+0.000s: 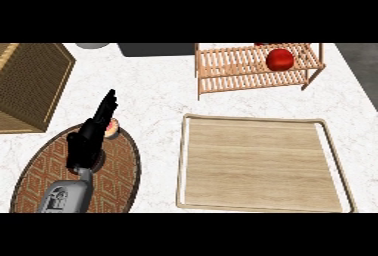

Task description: Pick the tomato from the tray and place it in the tiered shelf

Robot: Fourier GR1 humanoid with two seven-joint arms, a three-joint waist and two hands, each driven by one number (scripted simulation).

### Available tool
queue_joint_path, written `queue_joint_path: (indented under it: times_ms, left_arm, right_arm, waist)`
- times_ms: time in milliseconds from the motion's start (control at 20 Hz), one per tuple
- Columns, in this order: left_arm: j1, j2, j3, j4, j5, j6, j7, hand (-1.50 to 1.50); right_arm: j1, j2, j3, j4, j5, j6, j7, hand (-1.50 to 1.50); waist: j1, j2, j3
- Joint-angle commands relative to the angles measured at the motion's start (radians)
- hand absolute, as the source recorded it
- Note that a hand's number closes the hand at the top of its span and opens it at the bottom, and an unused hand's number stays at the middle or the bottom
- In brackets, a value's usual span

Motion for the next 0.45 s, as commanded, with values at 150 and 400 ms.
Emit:
queue_joint_path:
  times_ms: [150, 400]
  left_arm:
    - [0.014, -0.008, 0.007, 0.006, 0.000, 0.013, -0.007, 0.00]
    - [0.027, -0.020, -0.026, -0.056, 0.003, -0.006, 0.032, 0.00]
  right_arm:
    - [0.283, -0.152, -0.231, -0.221, -0.259, 0.301, 0.016, -1.50]
    - [0.400, -0.216, -0.450, -0.245, -0.489, 0.447, -0.008, -1.50]
  waist:
    - [-0.021, -0.001, 0.001]
    - [0.003, 0.003, 0.001]
